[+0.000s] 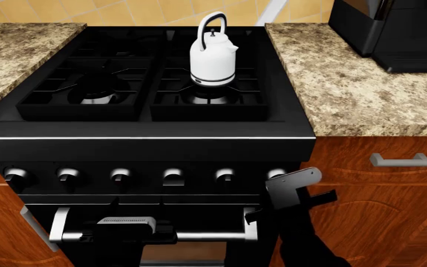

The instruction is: Turn on the front right burner of the stove.

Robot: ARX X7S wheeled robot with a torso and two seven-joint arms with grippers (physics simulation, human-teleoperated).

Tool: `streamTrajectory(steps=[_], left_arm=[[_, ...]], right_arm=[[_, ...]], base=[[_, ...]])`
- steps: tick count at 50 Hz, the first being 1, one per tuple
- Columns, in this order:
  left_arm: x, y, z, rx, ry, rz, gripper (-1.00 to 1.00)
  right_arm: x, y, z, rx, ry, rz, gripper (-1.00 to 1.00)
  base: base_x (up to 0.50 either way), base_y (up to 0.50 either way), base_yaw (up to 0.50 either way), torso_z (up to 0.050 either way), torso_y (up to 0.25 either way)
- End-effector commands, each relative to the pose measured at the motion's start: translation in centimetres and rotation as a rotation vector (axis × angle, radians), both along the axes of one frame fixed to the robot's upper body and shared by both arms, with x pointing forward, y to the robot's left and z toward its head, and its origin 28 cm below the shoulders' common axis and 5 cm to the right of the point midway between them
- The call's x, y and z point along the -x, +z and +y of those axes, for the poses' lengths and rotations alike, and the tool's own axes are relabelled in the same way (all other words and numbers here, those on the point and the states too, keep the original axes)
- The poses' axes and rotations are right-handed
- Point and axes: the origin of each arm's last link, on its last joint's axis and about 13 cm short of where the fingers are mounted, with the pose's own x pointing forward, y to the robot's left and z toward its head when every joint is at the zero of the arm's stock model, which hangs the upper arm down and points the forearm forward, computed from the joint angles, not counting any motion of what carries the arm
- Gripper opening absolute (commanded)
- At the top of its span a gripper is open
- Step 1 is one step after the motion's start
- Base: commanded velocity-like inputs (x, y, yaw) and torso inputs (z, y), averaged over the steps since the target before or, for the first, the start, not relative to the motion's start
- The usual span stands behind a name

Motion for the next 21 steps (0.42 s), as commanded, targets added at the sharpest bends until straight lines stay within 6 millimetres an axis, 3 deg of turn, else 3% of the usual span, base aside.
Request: streamTrajectory(steps=[1, 21], left_arm=[[0.03, 0.04, -0.01, 0.0, -0.001, -0.001, 1.0], [0.05, -0.1, 0.04, 0.0, -0.001, -0.001, 1.0]], right_arm=[[0.54, -0.45, 0.36, 0.057, 0.034, 0.049, -1.0], [1.0, 0.08, 0.71, 0.195, 0.054, 0.056, -1.0]], base=[[0.0, 0.0, 0.0, 0.0, 0.0], [0.0, 0.0, 0.0, 0.0, 0.0]])
